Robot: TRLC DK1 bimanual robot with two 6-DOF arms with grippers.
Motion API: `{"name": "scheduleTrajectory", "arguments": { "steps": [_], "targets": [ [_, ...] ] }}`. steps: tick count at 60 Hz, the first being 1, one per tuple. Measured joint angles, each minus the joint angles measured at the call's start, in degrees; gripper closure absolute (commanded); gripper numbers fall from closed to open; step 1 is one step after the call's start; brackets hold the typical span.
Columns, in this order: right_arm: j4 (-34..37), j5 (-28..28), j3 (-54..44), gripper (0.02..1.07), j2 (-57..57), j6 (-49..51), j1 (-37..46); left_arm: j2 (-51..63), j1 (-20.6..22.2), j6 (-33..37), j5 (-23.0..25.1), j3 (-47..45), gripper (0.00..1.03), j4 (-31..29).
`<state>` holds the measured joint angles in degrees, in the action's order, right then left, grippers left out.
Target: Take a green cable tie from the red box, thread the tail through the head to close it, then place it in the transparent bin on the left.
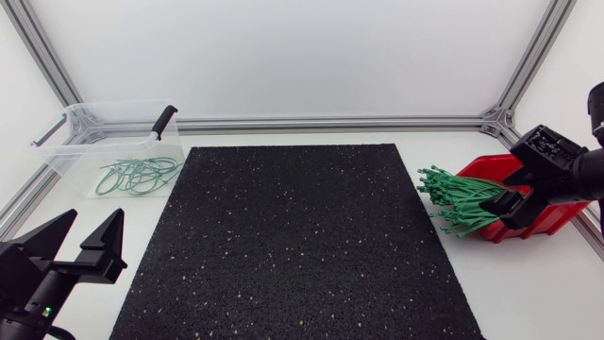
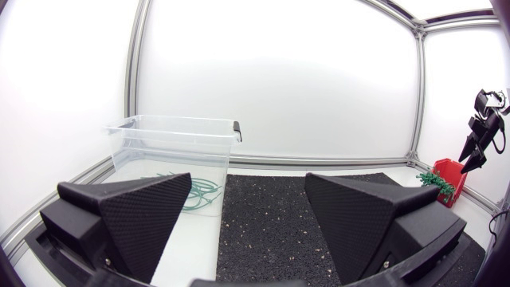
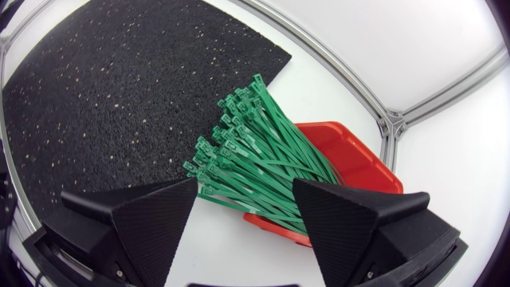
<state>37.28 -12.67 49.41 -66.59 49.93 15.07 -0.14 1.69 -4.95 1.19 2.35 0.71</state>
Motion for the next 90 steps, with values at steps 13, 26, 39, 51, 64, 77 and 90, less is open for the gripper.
{"name": "scheduleTrajectory", "arguments": {
  "steps": [13,26,39,51,64,77,90],
  "targets": [
    [4.6,0.0,3.8,0.20,-6.1,16.3,3.0,0.0,0.0,0.0,0.0,0.0,0.04,0.0],
    [10.5,-0.8,3.8,0.45,-9.4,29.3,3.5,0.0,0.6,0.0,0.0,0.0,0.04,0.0],
    [9.9,-1.7,3.3,0.48,-11.2,37.0,3.5,0.0,0.7,0.0,0.0,0.0,0.04,0.0],
    [5.7,-0.2,1.2,0.48,-13.4,38.8,3.0,0.0,0.7,0.0,0.0,0.0,0.04,0.0],
    [0.7,1.6,-2.5,0.50,-13.4,38.8,1.1,0.0,0.7,0.0,0.0,0.0,0.04,0.0],
    [-6.6,4.2,-5.7,0.59,-13.4,38.8,-0.3,0.0,0.7,0.0,0.0,0.0,0.04,0.0],
    [-7.9,4.3,-6.1,0.59,-11.2,38.8,-1.1,0.0,0.7,0.0,0.0,0.0,0.04,0.0]
  ]
}}
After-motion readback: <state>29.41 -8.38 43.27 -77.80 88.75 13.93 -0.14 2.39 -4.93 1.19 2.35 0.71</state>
